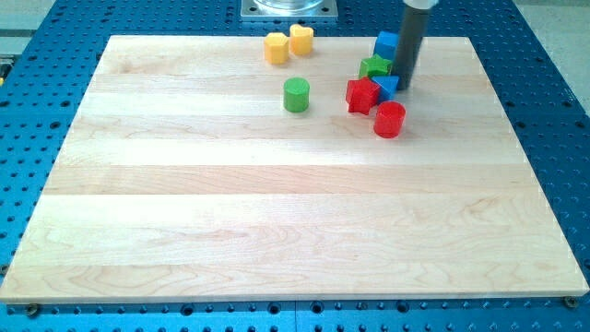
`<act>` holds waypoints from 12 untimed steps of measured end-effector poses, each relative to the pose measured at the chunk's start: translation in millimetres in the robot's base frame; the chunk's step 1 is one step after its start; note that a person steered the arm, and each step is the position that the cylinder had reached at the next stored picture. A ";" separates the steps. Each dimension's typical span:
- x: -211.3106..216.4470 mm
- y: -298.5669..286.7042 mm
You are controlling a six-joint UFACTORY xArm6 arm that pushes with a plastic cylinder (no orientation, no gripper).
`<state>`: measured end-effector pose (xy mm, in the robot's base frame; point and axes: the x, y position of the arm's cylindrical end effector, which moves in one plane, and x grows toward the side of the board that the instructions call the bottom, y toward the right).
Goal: Move the red circle into the red star
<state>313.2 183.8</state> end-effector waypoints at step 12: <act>-18.4 -127.2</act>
<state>294.8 56.6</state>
